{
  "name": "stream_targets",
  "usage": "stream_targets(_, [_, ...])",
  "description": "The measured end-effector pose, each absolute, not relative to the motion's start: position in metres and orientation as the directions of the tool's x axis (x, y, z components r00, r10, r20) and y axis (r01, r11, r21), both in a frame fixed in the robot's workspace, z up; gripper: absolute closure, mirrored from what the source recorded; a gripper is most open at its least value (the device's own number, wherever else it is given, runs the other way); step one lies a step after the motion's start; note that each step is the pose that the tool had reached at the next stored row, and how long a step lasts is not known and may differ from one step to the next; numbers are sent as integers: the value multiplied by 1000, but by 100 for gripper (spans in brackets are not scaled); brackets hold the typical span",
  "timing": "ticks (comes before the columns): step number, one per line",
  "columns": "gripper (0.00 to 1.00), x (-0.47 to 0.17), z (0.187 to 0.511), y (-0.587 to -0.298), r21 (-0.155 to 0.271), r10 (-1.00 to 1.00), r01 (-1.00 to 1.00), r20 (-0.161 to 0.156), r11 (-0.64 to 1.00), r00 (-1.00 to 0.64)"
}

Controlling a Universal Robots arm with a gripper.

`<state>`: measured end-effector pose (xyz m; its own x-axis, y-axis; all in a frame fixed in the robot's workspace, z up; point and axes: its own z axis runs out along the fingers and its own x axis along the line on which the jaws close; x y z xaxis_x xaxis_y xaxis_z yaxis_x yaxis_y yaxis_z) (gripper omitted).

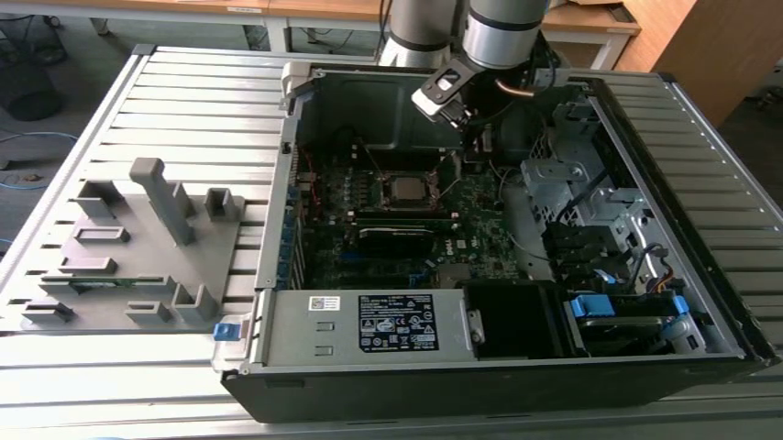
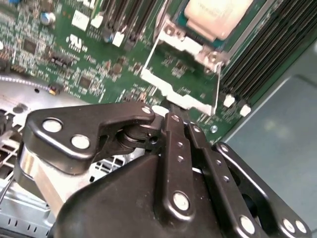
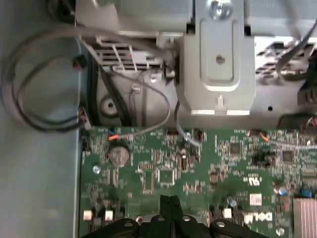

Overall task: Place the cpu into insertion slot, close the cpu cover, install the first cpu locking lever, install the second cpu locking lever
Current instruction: 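Close the cpu cover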

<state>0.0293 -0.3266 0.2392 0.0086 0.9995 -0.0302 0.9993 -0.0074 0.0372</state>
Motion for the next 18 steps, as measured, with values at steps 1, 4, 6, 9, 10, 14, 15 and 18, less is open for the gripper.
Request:
stream_targets(1, [90, 26, 239, -327, 38, 1000, 999, -30, -7, 9])
stream_targets(4, [90, 16, 238, -327, 42, 1000, 999, -30, -7, 9])
stream_targets(6, [90, 9, 237, -327, 45, 999, 999, -30, -7, 9])
stream_targets(9, [90, 1, 236, -327, 48, 1000, 999, -30, -7, 9])
stream_targets(10, [90, -2, 236, -327, 48, 1000, 999, -30, -7, 9])
stream_targets(14, [90, -12, 234, -327, 50, 1000, 999, -30, -7, 9])
stream_targets(15, [90, -14, 234, -327, 51, 1000, 999, -30, -7, 9])
stream_targets(18, [90, -19, 233, -327, 51, 1000, 999, -30, -8, 9])
